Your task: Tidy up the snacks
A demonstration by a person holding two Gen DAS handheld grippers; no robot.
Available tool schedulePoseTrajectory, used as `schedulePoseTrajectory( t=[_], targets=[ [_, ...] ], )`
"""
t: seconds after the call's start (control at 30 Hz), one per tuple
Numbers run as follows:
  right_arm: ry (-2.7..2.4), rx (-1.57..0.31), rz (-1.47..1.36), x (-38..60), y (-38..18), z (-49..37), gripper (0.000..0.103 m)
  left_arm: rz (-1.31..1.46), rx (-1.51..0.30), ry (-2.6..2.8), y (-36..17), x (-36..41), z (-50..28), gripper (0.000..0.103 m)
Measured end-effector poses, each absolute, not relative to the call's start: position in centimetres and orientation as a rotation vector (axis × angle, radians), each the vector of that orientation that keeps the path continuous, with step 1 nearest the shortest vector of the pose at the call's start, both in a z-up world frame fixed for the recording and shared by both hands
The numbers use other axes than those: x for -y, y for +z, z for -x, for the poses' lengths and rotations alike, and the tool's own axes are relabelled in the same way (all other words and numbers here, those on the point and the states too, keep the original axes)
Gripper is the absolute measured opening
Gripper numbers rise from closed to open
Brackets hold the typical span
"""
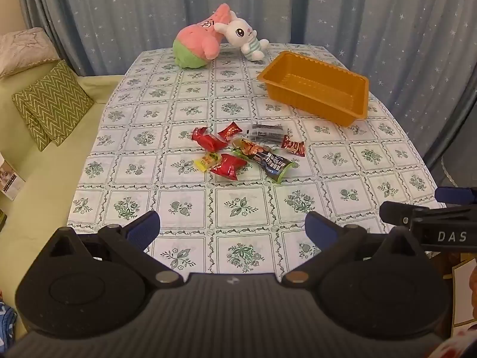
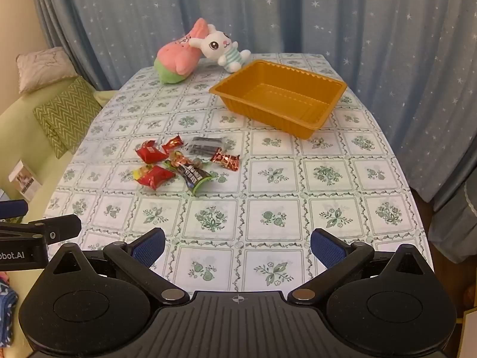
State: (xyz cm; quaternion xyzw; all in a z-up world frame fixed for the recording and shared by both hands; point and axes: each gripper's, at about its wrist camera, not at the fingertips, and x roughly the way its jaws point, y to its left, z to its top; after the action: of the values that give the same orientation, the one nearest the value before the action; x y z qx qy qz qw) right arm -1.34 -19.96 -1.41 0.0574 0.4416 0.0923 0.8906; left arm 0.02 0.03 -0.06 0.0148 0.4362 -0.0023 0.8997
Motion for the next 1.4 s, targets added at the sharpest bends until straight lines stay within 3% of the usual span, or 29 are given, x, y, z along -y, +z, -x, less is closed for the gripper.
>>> schedulePoseTrajectory(
  t=[1.4],
  targets=[
    [0.191,-0.926,-0.123,20.08,-2.05,0.43,0.103,-0.034,-0.91,-0.014,-0.4,0.17,-0.65,0.103]
  ],
)
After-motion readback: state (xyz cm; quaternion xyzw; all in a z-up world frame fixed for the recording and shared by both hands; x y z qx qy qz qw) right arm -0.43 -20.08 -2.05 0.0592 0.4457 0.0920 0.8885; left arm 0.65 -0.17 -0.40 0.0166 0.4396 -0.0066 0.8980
